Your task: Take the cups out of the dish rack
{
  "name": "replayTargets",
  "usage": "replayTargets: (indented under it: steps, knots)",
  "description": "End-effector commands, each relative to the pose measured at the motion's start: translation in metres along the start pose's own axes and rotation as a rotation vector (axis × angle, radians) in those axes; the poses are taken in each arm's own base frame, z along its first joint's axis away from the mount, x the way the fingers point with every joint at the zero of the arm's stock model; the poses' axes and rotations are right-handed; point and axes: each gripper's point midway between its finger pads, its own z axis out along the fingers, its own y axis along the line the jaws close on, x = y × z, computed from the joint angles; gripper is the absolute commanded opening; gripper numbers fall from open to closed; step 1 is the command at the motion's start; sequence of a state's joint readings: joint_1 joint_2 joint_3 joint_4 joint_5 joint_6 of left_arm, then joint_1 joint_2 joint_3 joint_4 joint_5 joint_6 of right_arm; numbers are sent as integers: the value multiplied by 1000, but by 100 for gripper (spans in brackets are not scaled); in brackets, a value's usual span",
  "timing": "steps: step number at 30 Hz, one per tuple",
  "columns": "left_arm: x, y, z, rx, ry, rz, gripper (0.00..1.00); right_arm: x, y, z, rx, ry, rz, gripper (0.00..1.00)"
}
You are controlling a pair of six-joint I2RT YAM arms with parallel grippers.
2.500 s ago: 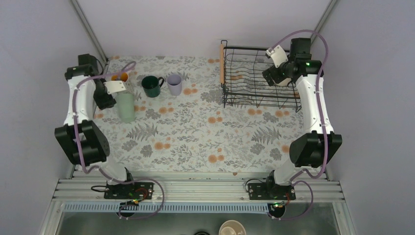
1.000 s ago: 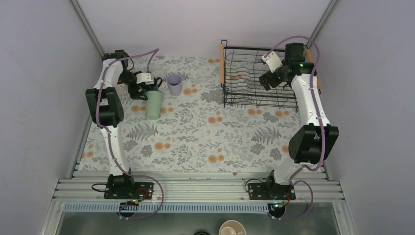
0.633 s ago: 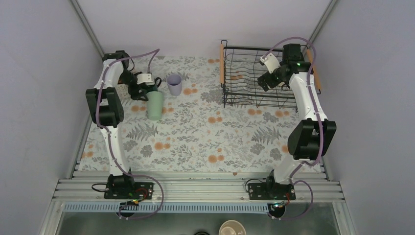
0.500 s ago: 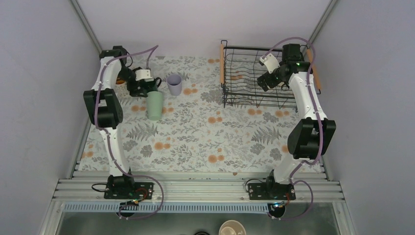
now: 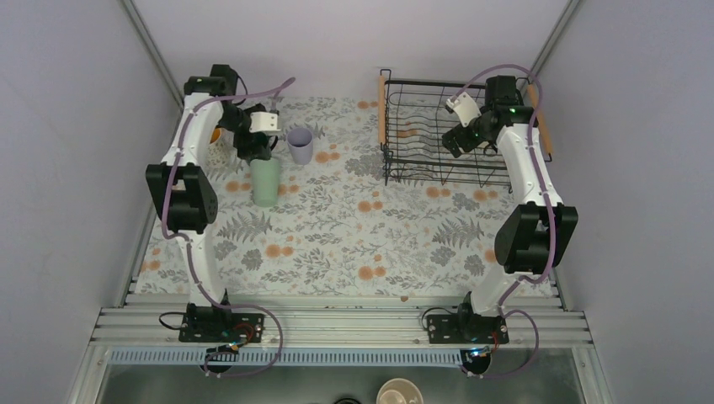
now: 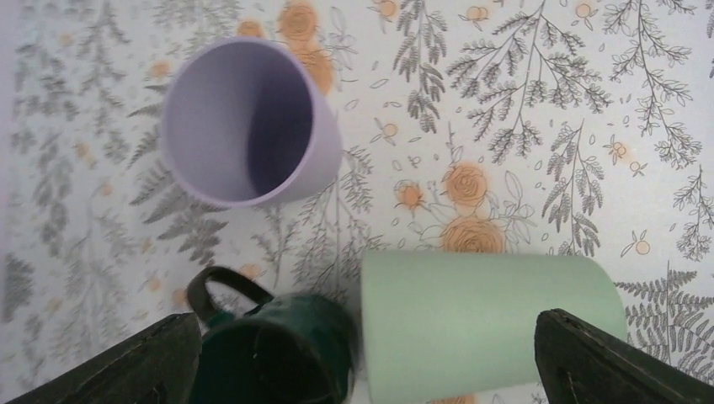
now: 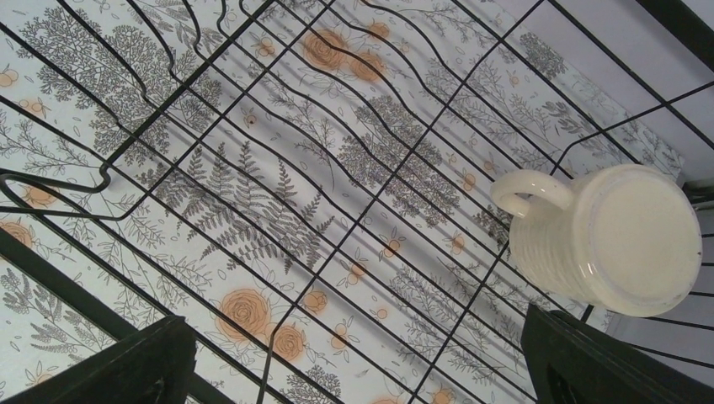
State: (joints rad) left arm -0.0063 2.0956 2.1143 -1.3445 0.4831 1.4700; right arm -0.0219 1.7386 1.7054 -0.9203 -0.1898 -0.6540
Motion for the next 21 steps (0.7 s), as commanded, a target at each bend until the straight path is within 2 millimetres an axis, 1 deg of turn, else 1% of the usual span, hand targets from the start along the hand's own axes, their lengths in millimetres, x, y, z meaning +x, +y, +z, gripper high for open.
replayTargets:
  steps: [1, 4, 9, 14, 21]
  knots:
    - [7, -14, 28, 86, 35, -8, 98, 3, 2, -6, -3, -4, -8, 100]
    - [15, -20, 41, 123, 74, -23, 97, 8, 4, -5, -3, 3, -11, 100]
    - [28, -22, 53, 148, 119, -45, 96, 12, 7, -1, -12, 9, -10, 100]
    - [35, -22, 64, 169, 142, -63, 95, 13, 10, 2, -27, 7, -3, 100]
    - [46, -38, 83, 233, 203, -79, 91, 17, 12, 5, -30, 17, -5, 100]
